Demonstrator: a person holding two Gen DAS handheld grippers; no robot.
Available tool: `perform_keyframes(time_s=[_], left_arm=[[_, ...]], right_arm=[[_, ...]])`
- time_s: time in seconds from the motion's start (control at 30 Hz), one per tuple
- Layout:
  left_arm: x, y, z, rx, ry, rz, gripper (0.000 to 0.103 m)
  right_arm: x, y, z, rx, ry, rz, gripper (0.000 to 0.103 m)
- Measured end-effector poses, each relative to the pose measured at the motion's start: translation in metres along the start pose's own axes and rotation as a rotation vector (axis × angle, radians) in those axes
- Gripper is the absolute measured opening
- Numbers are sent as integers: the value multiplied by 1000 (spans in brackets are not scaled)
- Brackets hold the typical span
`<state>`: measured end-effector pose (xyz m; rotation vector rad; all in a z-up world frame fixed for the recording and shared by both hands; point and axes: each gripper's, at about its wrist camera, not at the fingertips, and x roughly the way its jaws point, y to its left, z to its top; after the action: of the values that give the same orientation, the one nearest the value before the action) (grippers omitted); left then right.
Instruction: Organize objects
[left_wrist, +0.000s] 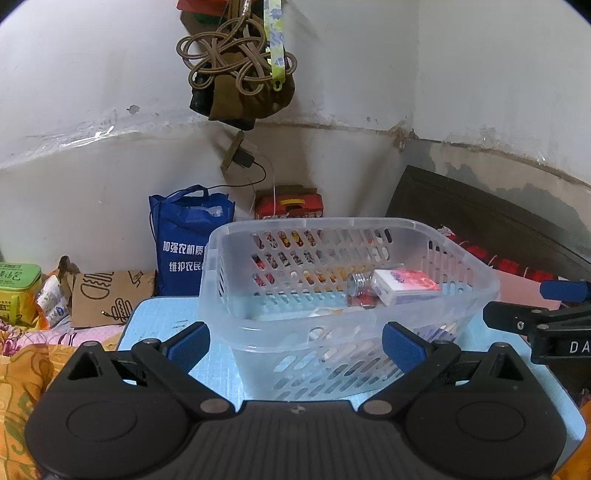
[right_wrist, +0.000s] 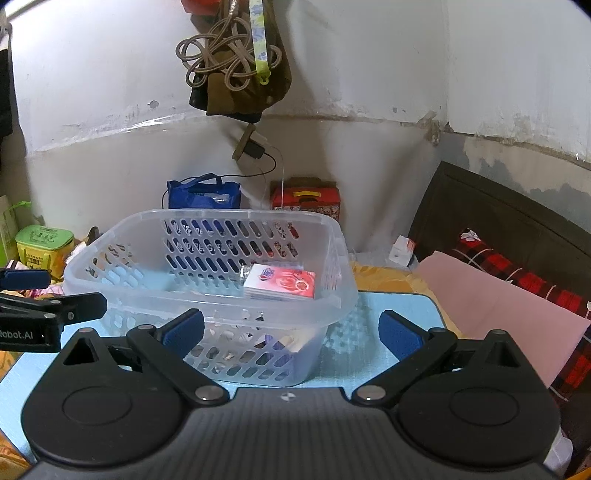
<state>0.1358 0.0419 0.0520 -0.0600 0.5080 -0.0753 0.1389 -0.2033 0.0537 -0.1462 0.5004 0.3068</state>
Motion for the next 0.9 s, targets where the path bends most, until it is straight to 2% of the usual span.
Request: perform_keyframes(time_s=[0.9], left_arm=[[-1,1,-2,-6,0,-19,101]], right_arm=[[-2,6,0,-15,-7,-18,103]])
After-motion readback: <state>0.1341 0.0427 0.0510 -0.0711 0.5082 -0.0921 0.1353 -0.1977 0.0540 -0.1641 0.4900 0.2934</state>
